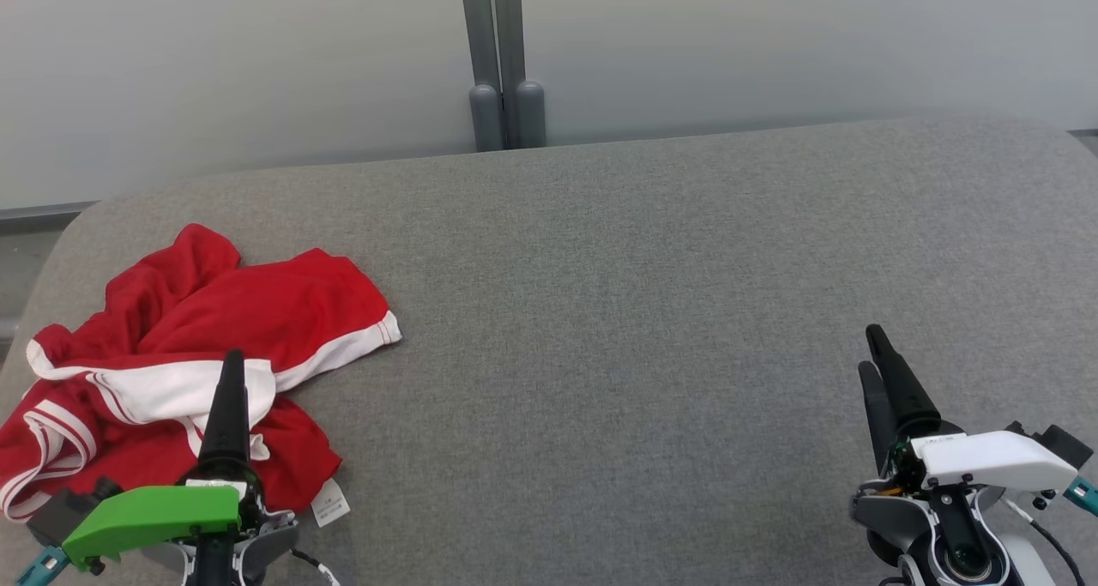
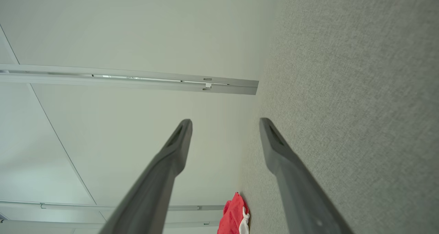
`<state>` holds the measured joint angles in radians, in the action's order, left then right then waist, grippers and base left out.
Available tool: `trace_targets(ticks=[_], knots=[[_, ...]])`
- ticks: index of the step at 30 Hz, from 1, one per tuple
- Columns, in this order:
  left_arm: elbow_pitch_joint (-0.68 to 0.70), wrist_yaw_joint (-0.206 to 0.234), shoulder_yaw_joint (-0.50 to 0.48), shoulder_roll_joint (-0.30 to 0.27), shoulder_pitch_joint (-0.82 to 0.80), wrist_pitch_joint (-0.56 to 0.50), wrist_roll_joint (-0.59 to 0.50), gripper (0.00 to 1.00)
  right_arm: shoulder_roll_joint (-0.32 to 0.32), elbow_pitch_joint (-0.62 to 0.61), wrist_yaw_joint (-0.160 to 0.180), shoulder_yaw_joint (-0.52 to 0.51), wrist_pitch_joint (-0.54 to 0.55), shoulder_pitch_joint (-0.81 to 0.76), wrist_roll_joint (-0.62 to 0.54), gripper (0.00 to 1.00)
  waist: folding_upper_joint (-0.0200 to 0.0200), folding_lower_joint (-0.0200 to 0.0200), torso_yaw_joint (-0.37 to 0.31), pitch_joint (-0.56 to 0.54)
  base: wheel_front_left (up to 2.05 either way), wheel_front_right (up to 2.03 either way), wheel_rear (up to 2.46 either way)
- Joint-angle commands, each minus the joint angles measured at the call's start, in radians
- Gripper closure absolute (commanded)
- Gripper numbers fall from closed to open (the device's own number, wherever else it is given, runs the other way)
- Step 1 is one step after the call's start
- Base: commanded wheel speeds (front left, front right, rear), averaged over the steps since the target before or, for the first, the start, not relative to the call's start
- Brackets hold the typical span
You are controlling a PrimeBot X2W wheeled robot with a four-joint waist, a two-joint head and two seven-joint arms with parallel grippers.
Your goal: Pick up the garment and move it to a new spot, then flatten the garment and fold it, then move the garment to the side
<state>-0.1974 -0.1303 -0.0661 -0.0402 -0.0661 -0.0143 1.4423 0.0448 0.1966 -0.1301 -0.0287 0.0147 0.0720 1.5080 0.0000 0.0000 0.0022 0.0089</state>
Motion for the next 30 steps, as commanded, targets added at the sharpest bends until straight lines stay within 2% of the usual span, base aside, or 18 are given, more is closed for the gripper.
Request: trace_targets(ticks=[1,7,17,30], knots=[[0.025,0.0,0.004,-0.006,-0.025,0.011,-0.042,0.0,0.01,-0.028,0.0,0.01,-0.012,0.03,-0.03,0.0,0.0,0.0,0.0,0.0,0.0,0.0,0.0],[0.031,0.002,0.006,-0.006,-0.022,0.035,-0.172,0.0,0.01,-0.054,0.0,0.021,-0.035,0.032,-0.116,0.0,0.0,0.0,0.001,0.002,0.0,0.0,0.0],[0.057,0.044,0.033,-0.007,-0.027,0.071,-0.434,0.0,0.016,-0.075,0.0,0.043,-0.072,0.037,-0.295,0.0,0.0,0.0,0.003,0.006,0.0,0.0,0.0],[0.073,0.085,0.077,-0.009,-0.019,0.114,-0.681,0.0,0.036,-0.075,0.0,0.069,-0.115,0.044,-0.614,0.0,0.0,0.0,0.004,0.005,0.0,0.0,0.0]])
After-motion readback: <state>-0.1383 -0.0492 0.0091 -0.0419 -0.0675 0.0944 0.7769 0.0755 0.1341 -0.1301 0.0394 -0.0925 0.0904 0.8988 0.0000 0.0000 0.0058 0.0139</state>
